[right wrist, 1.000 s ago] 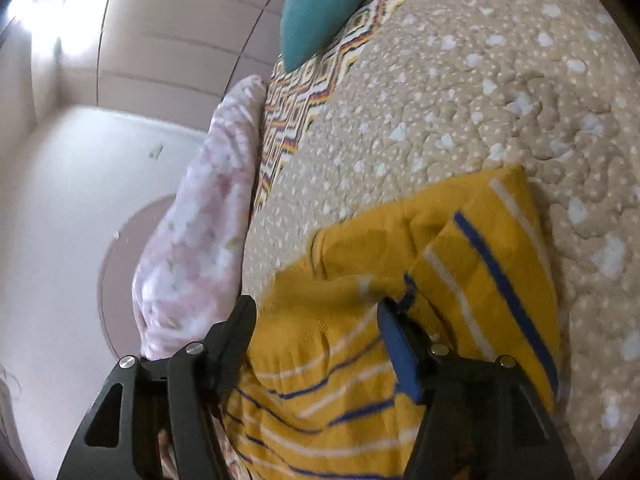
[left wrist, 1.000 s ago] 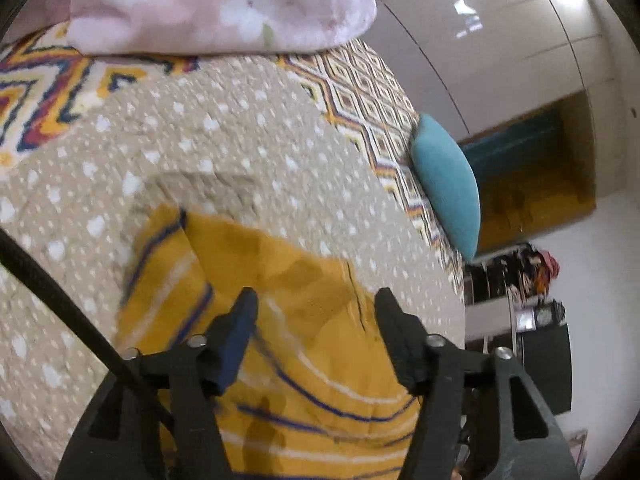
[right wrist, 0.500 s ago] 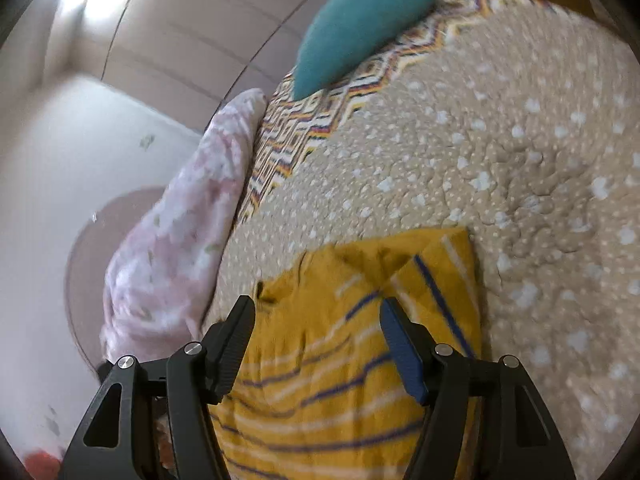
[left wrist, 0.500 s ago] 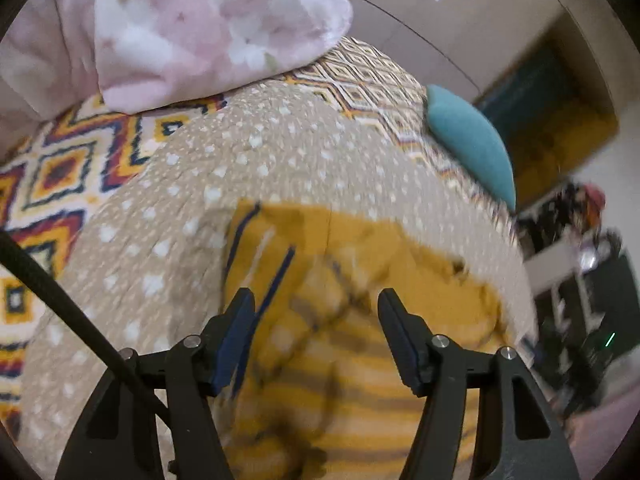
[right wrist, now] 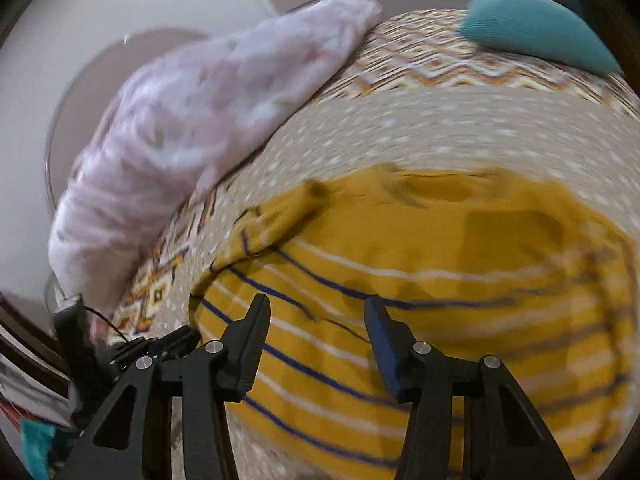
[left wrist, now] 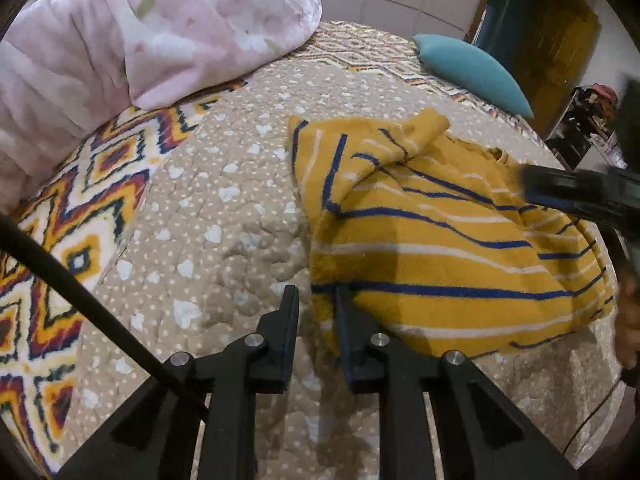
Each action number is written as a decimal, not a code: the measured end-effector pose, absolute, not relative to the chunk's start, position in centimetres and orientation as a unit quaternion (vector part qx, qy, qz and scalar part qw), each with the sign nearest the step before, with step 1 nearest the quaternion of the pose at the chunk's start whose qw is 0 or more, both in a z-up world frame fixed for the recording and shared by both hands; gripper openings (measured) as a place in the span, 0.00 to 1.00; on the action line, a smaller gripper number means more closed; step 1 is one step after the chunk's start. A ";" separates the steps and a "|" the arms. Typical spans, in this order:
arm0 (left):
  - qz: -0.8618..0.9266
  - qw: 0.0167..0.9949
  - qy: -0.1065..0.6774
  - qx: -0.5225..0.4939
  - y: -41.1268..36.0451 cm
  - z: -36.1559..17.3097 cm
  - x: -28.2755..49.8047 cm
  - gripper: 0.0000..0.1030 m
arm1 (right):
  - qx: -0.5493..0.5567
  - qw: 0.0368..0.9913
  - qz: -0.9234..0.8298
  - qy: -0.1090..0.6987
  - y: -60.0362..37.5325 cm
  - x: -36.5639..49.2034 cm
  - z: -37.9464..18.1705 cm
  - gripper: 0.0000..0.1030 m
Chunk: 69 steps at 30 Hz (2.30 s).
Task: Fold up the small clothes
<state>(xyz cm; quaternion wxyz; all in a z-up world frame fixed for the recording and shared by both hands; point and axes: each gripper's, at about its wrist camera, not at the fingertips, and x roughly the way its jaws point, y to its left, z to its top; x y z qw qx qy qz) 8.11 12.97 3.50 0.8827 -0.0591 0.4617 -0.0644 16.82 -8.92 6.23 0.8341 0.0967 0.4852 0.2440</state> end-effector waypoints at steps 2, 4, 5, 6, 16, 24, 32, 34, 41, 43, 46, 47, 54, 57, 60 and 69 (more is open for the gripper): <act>-0.068 0.887 0.452 -0.059 12.8 3.2 7.7 0.17 | 0.057 0.824 0.248 0.507 -5.5 18.5 4.9 0.49; -0.073 0.890 0.445 -0.071 13.0 2.6 7.5 0.17 | 0.007 0.820 0.242 0.518 -1.9 20.4 3.7 0.47; -0.075 0.890 0.443 -0.079 13.1 2.3 7.5 0.17 | -0.025 0.821 0.235 0.519 0.2 21.7 3.2 0.47; -0.077 0.889 0.442 -0.089 13.4 2.0 7.5 0.17 | -0.037 0.822 0.229 0.520 1.4 22.5 3.0 0.48; -0.082 0.889 0.428 -0.139 14.7 0.7 7.3 0.28 | -0.034 0.843 0.189 0.503 3.5 25.1 4.9 0.50; -0.086 0.888 0.424 -0.152 15.0 0.5 7.1 0.29 | 0.015 0.861 0.146 0.488 -10.4 17.9 8.1 0.53; -0.079 0.891 0.425 -0.136 14.5 0.6 6.9 0.30 | 0.016 0.856 -0.111 0.504 -29.9 16.5 4.1 0.56; -0.078 0.891 0.426 -0.136 14.5 0.6 7.0 0.30 | 0.086 0.861 -0.140 0.481 -34.3 15.0 4.9 0.69; -0.075 0.892 0.426 -0.130 14.4 0.6 7.0 0.30 | 0.200 0.875 -0.028 0.440 -36.6 8.0 7.9 0.69; -0.075 0.892 0.426 -0.129 14.4 0.6 7.0 0.30 | 0.222 0.869 0.031 0.441 -34.9 5.8 7.3 0.69; -0.075 0.892 0.426 -0.129 14.4 0.6 7.0 0.30 | 0.214 0.856 0.072 0.465 -32.4 4.4 4.8 0.66; -0.075 0.892 0.426 -0.128 14.5 0.6 7.0 0.30 | 0.202 0.849 0.088 0.480 -31.5 4.2 3.8 0.55; -0.075 0.892 0.426 -0.128 14.4 0.6 7.0 0.31 | 0.233 0.849 0.048 0.473 -35.7 4.5 3.6 0.07; -0.074 0.892 0.426 -0.128 14.4 0.6 7.0 0.31 | 0.205 0.847 0.049 0.487 -34.5 4.2 3.6 0.11; -0.075 0.892 0.426 -0.129 14.4 0.6 7.0 0.31 | 0.162 0.860 0.040 0.482 -32.6 3.1 4.2 0.17; -0.060 0.895 0.428 -0.107 14.1 0.9 7.0 0.33 | 0.101 0.922 -0.001 0.374 -32.2 -3.0 7.9 0.21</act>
